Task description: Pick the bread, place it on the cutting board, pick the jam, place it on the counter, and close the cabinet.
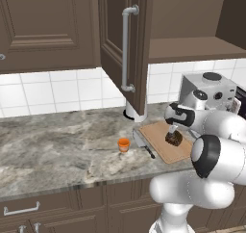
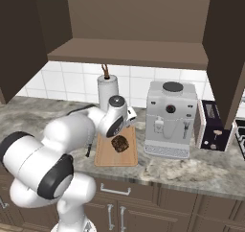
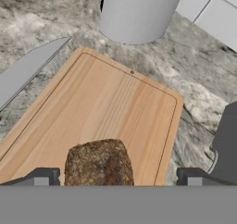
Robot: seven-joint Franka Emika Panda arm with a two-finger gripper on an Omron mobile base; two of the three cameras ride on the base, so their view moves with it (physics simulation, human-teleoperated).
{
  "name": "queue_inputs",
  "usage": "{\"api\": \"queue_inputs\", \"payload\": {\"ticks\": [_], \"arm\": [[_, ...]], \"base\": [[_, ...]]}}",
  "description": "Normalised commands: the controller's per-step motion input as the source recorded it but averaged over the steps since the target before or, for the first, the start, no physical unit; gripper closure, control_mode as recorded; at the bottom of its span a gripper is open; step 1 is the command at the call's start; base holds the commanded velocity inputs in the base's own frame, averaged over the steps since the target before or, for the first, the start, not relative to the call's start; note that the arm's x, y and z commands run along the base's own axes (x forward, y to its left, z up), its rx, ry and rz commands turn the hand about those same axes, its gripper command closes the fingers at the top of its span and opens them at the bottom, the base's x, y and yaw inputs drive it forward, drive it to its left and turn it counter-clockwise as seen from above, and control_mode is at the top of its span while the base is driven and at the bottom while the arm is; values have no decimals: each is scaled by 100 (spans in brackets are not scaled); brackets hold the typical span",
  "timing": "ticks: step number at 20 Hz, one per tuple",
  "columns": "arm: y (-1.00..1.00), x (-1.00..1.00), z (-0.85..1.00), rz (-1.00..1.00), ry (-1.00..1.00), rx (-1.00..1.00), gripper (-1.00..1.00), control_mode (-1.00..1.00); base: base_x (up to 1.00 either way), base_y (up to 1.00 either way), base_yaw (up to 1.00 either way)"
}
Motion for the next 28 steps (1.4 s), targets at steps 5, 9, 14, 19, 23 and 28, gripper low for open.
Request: {"api": "queue_inputs", "payload": {"ticks": [5, 9, 14, 19, 23, 28], "arm": [[0, -9, 18, -7, -11, 2, -100, -100], [0, -8, 19, -6, -10, 1, -100, -100], [0, -6, 14, -5, -9, 1, -100, -100], [0, -6, 26, -4, -12, 3, -100, -100], [0, -9, 30, -5, -13, 5, -100, -100], [0, -16, 27, -5, -16, 6, -100, -100]], "base": [[0, 0, 0], [0, 0, 0], [0, 0, 0], [0, 0, 0], [0, 0, 0], [0, 0, 0]]}}
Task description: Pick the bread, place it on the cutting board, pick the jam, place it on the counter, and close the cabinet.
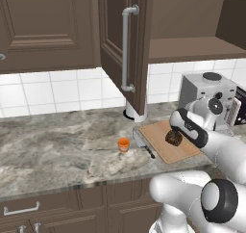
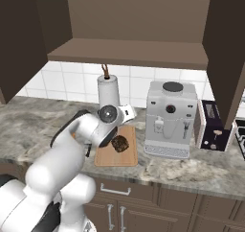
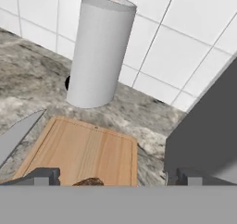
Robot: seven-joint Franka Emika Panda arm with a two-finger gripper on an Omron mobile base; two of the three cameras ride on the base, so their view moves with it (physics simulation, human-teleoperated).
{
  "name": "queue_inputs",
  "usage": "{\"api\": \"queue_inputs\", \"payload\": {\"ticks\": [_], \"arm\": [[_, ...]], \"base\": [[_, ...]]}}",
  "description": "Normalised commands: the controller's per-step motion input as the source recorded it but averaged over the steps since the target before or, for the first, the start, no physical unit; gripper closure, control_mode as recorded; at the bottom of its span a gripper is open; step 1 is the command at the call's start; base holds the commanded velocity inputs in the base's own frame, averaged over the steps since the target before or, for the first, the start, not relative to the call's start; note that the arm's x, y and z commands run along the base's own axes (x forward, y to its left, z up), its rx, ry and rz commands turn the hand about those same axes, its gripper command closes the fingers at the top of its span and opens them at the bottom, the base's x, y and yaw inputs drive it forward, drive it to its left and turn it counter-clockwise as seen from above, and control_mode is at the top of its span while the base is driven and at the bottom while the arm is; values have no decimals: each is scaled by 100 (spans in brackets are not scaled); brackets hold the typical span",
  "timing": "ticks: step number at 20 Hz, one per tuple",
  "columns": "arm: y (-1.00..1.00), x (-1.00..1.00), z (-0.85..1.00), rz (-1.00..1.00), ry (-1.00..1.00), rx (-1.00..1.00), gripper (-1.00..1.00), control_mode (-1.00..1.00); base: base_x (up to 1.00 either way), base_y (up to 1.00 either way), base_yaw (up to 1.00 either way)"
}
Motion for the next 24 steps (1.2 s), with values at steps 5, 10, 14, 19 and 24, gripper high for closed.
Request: {"api": "queue_inputs", "payload": {"ticks": [5, 10, 14, 19, 24], "arm": [[0, -27, 22, -5, -18, 6, -100, -100], [0, -27, 22, -6, -21, 7, -100, -100], [0, -27, 26, -6, -19, 7, -100, -100], [0, -17, 34, -6, -14, 7, -100, -100], [0, -17, 40, -4, -5, 4, -100, -100]], "base": [[0, 0, 0], [0, 0, 0], [0, 0, 0], [0, 0, 0], [0, 0, 0]]}}
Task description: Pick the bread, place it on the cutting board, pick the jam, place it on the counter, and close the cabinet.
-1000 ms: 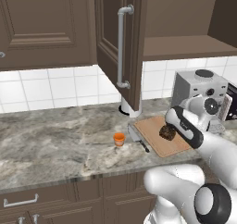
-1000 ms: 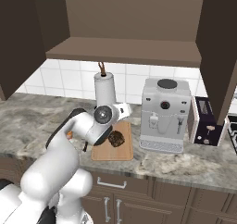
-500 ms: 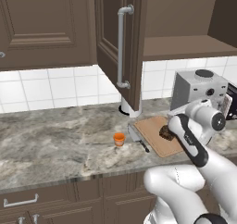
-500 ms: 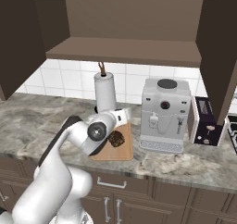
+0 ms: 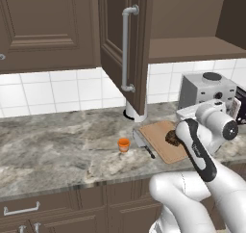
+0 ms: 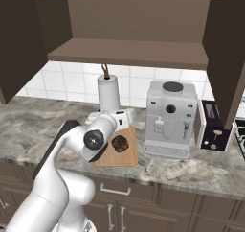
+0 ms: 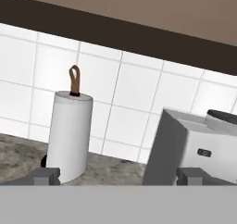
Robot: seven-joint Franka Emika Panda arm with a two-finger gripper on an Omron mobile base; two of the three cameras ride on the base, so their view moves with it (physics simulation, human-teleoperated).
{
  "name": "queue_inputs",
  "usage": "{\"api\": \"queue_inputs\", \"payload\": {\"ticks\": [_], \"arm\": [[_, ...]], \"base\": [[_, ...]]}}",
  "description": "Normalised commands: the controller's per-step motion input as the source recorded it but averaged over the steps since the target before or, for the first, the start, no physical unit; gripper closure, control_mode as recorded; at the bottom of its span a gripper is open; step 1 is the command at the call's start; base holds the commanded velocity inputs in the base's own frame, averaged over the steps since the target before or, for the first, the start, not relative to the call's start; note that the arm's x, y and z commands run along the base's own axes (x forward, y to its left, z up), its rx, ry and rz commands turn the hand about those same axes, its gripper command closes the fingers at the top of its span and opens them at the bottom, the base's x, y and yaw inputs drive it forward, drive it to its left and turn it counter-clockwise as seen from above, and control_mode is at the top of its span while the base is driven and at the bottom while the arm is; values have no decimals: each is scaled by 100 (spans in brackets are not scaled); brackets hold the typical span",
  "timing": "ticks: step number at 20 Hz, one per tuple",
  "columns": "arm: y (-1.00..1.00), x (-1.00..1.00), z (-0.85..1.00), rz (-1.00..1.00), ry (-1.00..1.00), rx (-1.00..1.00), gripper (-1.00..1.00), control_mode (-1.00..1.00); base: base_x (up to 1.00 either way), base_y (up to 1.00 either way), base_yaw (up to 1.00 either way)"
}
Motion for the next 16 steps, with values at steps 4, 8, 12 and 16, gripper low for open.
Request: {"api": "queue_inputs", "payload": {"ticks": [4, 8, 12, 16], "arm": [[0, -14, 42, -1, 0, 1, -100, -100], [0, -13, 46, 0, 0, 0, -100, -100], [0, -14, 39, 0, 0, 0, -100, -100], [0, -10, 35, 0, 0, 1, -100, -100]], "base": [[0, 0, 0], [0, 0, 0], [0, 0, 0], [0, 0, 0]]}}
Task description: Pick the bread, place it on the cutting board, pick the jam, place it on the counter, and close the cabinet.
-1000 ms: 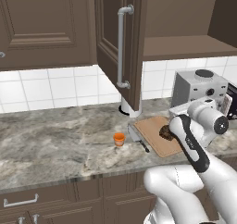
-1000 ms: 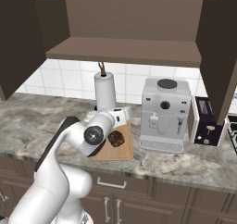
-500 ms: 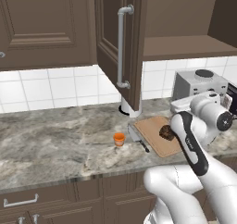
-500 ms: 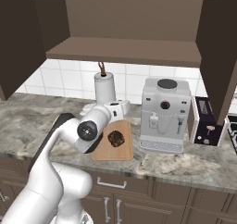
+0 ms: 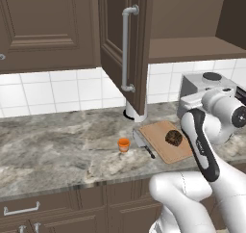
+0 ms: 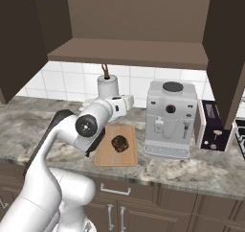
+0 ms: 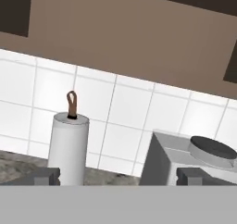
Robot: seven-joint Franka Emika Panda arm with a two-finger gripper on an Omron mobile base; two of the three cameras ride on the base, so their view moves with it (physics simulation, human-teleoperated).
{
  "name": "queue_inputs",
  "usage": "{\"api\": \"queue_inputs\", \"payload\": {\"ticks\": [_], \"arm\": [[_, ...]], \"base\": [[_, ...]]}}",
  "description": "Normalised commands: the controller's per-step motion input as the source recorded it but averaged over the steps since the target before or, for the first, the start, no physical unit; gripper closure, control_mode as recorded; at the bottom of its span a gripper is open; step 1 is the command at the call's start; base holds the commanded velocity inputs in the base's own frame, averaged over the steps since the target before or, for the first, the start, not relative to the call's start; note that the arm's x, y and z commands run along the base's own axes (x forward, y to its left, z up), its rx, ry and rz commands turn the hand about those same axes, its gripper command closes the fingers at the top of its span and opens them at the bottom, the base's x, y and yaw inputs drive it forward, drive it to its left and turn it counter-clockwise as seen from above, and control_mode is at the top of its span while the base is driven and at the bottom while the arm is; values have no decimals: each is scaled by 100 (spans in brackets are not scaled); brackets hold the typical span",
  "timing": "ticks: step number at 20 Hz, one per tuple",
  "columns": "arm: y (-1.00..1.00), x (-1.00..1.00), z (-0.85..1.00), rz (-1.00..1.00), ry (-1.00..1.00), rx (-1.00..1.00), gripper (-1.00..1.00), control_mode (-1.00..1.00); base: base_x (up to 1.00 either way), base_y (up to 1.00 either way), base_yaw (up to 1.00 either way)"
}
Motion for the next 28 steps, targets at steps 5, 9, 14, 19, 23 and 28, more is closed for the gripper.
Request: {"api": "queue_inputs", "payload": {"ticks": [5, 9, 14, 19, 23, 28], "arm": [[0, -13, 30, 0, 0, 1, -100, -100], [0, -17, 30, 0, 0, 3, -100, -100], [0, -16, 30, 0, 0, 3, -100, -100], [0, -23, 28, 0, 0, 3, -100, -100], [0, -33, 21, 0, 0, 2, -100, -100], [0, -45, 17, 0, 0, 1, -100, -100]], "base": [[0, 0, 0], [0, 0, 0], [0, 0, 0], [0, 0, 0], [0, 0, 0], [0, 0, 0]]}}
